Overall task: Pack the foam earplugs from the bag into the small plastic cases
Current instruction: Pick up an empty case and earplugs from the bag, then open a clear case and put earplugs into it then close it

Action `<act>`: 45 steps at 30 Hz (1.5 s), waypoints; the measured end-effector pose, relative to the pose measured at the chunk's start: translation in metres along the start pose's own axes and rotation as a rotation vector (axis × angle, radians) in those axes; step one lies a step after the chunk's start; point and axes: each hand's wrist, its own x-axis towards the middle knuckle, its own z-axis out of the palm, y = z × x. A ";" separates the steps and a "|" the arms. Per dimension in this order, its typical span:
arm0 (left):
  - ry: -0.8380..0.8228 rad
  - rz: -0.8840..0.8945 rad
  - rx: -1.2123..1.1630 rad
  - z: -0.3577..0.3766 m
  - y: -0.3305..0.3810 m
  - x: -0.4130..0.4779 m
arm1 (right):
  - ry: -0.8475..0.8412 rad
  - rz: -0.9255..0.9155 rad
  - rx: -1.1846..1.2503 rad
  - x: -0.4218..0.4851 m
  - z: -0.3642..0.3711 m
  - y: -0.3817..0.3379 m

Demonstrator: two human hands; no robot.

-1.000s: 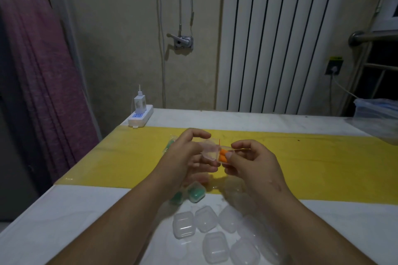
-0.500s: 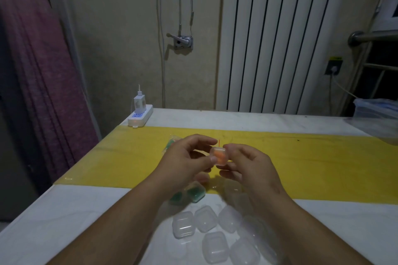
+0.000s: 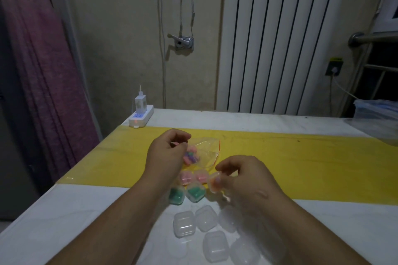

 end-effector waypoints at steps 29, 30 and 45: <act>-0.031 0.221 0.735 -0.009 -0.040 0.028 | -0.040 -0.085 -0.369 0.074 0.033 -0.032; -0.036 0.214 0.699 -0.009 -0.042 0.028 | -0.046 -0.102 -0.377 0.076 0.036 -0.035; -0.034 0.195 0.615 -0.006 -0.056 0.035 | -0.159 -0.025 -0.303 0.113 0.061 -0.035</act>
